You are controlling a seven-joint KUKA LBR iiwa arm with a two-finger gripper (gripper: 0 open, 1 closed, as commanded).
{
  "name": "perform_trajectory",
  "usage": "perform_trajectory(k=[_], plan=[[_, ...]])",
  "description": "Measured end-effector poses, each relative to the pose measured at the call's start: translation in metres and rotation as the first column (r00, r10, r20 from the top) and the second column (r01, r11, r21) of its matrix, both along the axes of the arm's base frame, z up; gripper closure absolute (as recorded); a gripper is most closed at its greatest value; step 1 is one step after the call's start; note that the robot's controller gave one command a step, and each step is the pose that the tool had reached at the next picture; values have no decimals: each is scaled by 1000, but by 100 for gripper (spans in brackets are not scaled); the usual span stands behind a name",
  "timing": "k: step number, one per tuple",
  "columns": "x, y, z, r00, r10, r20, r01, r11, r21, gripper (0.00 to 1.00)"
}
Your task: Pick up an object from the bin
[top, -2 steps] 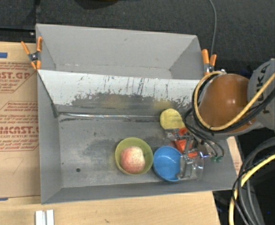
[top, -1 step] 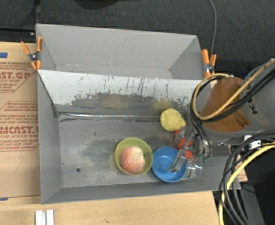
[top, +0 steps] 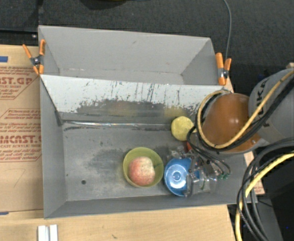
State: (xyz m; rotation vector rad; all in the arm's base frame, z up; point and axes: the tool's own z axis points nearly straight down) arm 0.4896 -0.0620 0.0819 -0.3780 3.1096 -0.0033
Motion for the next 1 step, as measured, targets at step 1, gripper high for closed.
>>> perform_trajectory(k=[1], plan=[[-2,2,-8,966,-259,17,259,966,7,100]])
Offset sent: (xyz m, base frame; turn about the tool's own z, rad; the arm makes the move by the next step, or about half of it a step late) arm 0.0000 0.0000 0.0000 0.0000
